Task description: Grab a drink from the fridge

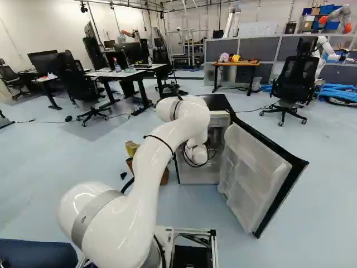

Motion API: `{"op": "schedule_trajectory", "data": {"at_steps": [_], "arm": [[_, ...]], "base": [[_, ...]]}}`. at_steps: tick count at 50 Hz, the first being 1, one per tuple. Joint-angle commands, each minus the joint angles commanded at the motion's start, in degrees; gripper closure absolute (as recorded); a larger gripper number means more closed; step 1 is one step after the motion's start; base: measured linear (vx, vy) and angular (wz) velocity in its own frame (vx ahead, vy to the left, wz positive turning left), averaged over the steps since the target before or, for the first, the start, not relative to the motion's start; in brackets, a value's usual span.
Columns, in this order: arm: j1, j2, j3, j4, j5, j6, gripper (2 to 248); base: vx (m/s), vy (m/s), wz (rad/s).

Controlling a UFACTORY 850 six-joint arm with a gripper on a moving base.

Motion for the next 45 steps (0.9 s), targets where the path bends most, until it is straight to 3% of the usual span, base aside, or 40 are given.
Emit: {"op": "schedule_trajectory", "data": {"at_steps": [16, 45], "arm": [[-0.1, 5.8, 7.5, 0.0, 0.0, 0.0, 157], [-0.3, 11.3, 17.5, 0.0, 0.0, 0.0, 157]], "base": [[0.0, 0.0, 0.0], [0.0, 0.0, 0.0]]}}
